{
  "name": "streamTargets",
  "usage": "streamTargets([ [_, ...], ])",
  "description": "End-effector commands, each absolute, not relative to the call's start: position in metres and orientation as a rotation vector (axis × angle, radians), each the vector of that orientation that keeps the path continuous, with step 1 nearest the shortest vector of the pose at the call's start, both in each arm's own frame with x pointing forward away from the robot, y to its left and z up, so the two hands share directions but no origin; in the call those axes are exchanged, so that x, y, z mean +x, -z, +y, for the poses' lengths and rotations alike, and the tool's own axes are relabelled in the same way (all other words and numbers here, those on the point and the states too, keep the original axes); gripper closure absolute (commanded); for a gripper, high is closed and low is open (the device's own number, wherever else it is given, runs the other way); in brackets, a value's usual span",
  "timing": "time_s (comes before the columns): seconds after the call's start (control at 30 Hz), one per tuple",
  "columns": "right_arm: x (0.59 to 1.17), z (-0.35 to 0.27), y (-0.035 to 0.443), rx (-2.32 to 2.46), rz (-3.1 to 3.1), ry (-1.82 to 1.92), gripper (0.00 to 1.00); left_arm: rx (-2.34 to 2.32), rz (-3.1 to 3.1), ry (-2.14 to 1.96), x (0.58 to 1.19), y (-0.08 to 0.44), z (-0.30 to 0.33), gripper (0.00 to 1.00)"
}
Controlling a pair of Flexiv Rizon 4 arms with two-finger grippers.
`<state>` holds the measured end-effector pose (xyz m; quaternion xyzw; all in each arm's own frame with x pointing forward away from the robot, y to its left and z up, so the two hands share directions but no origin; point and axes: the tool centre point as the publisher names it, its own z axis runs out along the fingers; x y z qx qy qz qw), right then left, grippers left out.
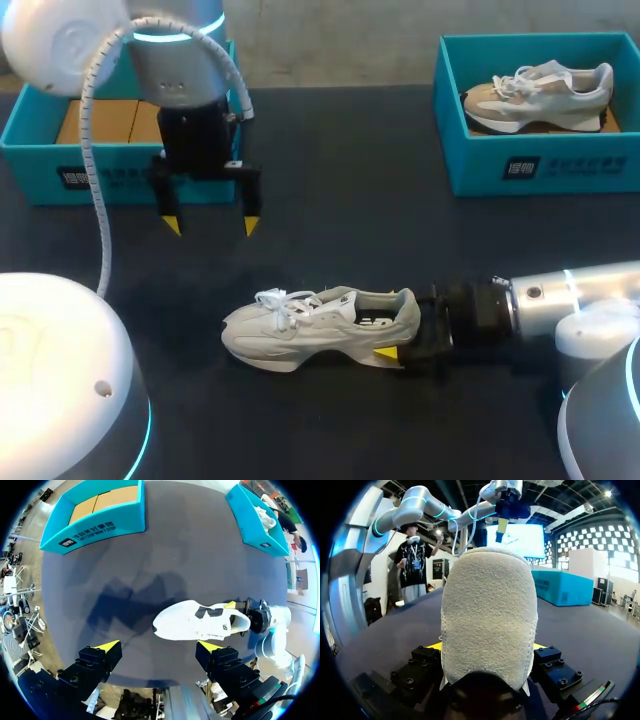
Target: Take the shoe out of the shoebox, open the shoe tongue, remove and reinsert the insole, then place the shoe into the shoebox
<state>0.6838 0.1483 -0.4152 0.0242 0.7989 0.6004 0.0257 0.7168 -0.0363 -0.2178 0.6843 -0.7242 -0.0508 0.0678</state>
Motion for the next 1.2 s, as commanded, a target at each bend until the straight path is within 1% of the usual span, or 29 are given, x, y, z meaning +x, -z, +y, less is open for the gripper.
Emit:
streamTargets([
  [0.03, 0.682, 0.150, 0.417, 0.077, 2.472, -1.852, 1.00, 2.062, -2.181, 0.158, 0.718, 0.218, -0.037, 0.00],
  [0.17, 0.682, 0.150, 0.417, 0.077, 2.472, -1.852, 1.00, 2.062, -2.181, 0.158, 0.718, 0.218, -0.037, 0.00],
  [0.3, 0.682, 0.150, 0.417, 0.077, 2.472, -1.852, 1.00, 2.047, -2.150, 0.158, 0.701, 0.222, -0.063, 0.00],
  [0.47, 0.682, 0.150, 0.417, 0.077, 2.472, -1.852, 1.00, 2.053, -2.107, 0.182, 0.701, 0.233, -0.091, 0.00],
  [0.63, 0.682, 0.150, 0.417, 0.077, 2.472, -1.852, 1.00, 2.054, -2.139, 0.194, 0.690, 0.240, -0.118, 0.00],
  [1.2, 0.682, 0.150, 0.417, 0.077, 2.472, -1.852, 1.00, 2.041, -2.129, 0.440, 0.670, 0.271, -0.181, 0.00],
])
